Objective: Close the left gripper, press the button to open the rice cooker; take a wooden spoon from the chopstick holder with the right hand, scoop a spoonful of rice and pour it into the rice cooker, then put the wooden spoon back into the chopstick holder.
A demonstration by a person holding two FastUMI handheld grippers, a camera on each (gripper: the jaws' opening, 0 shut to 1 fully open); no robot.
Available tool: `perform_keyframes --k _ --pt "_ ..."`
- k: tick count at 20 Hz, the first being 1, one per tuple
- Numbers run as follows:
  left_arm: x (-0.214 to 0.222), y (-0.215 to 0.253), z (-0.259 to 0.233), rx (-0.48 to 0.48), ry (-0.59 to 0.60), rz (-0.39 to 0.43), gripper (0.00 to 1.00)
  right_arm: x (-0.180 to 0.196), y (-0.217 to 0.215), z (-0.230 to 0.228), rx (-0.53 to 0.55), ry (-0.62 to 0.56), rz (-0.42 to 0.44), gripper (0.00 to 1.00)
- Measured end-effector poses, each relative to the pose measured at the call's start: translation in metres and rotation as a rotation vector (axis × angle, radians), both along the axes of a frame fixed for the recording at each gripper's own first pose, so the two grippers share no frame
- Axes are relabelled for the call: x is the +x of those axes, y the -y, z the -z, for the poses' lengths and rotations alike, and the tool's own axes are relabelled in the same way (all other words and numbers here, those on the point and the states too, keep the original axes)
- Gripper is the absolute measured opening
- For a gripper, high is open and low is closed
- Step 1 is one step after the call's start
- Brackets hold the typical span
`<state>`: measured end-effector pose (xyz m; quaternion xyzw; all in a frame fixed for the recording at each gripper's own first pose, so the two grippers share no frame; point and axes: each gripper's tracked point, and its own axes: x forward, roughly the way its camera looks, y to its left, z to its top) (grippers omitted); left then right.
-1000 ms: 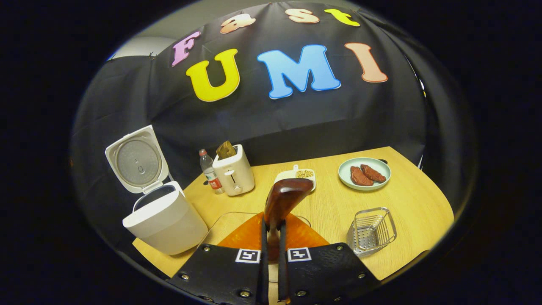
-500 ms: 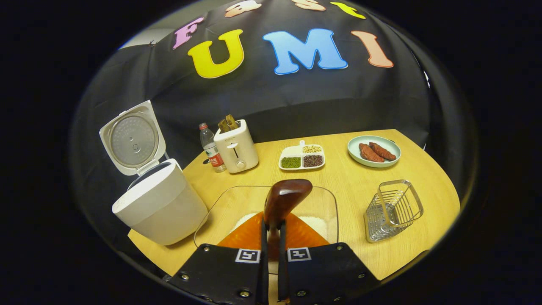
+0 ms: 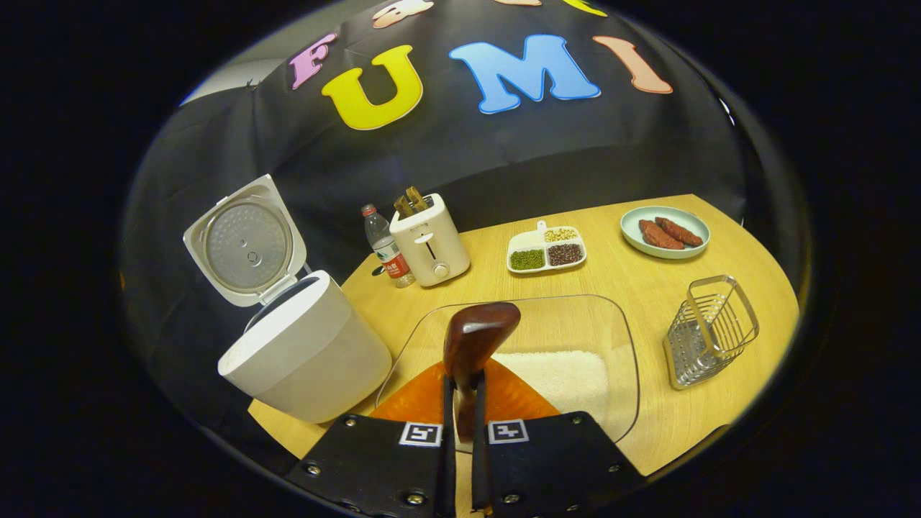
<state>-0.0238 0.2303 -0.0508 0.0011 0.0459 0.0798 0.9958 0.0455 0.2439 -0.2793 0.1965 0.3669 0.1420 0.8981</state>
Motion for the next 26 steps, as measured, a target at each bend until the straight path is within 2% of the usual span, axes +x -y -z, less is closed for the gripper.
perform_keyframes --k 1,3,6,7,12,13,14,18,22,26 --pt "0.000 0.000 0.000 0.000 0.001 -0.002 0.99 0.000 -0.003 0.001 0.034 -0.015 0.012 0.09" --pt "-0.002 0.000 -0.002 0.003 0.003 -0.006 0.96 0.002 0.000 0.004 0.074 -0.036 0.045 0.09" --pt "-0.006 -0.002 -0.005 0.012 0.006 -0.016 0.99 0.007 0.014 0.012 0.150 -0.086 0.110 0.09" --pt "-0.006 -0.002 -0.004 0.013 0.001 -0.016 0.96 0.008 0.020 0.013 0.180 -0.101 0.134 0.09" --pt "-0.006 0.007 -0.011 0.032 -0.006 -0.007 0.96 0.017 0.043 0.012 0.346 -0.148 0.251 0.09" --pt "-0.004 0.009 -0.011 0.039 -0.003 -0.003 0.99 0.018 0.047 0.010 0.377 -0.155 0.271 0.09" --pt "-0.003 0.012 -0.013 0.044 -0.002 0.002 0.96 0.020 0.051 0.004 0.403 -0.154 0.286 0.09" --pt "0.000 0.019 -0.013 0.034 0.003 0.013 0.96 0.030 0.067 -0.021 0.470 -0.121 0.315 0.09" --pt "0.001 0.018 -0.012 0.023 0.012 0.011 0.96 0.038 0.070 -0.058 0.585 -0.111 0.329 0.09" --pt "-0.002 0.009 -0.010 0.000 0.017 -0.002 0.96 0.047 0.051 -0.097 0.677 -0.093 0.286 0.09"
